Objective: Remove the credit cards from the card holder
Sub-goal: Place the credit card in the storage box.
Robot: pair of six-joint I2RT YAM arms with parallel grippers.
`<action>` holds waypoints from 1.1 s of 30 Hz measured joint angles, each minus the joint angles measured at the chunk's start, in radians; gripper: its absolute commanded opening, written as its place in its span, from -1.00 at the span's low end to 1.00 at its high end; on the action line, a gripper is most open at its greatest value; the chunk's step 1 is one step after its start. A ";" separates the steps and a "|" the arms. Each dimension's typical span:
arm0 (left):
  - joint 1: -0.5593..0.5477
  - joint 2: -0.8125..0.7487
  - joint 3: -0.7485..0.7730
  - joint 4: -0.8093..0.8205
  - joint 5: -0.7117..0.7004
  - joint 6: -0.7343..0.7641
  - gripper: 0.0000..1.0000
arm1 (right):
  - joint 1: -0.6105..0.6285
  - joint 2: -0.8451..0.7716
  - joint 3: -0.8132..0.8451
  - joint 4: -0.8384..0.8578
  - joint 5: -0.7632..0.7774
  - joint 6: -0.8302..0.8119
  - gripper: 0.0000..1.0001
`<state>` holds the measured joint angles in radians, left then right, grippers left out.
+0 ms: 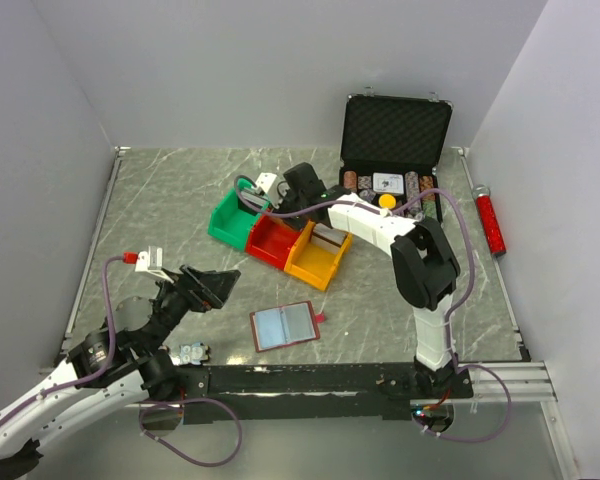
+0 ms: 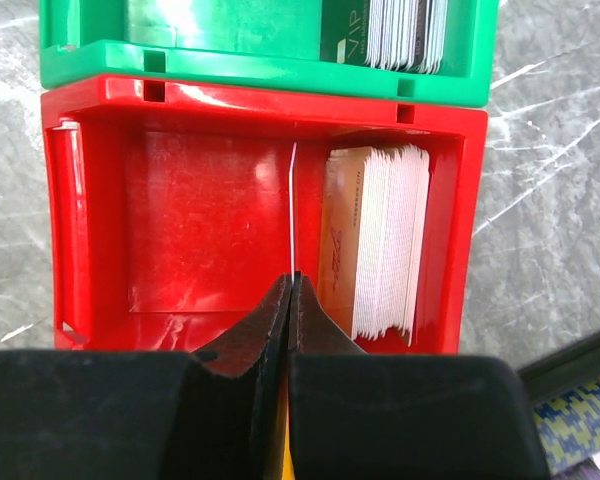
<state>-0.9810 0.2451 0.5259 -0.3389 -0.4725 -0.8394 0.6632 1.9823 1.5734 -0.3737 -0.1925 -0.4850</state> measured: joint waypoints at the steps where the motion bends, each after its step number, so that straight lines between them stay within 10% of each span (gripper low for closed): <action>1: 0.000 0.000 0.000 0.000 0.000 0.000 0.88 | 0.000 0.005 0.003 0.000 0.000 -0.001 -1.00; 33: 0.000 0.015 0.000 0.000 0.000 0.007 0.88 | 0.000 0.131 0.115 -0.082 0.043 0.014 -1.00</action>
<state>-0.9810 0.2600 0.5259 -0.3389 -0.4721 -0.8322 0.6632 2.1136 1.6886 -0.4561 -0.1497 -0.4706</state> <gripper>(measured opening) 0.941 0.008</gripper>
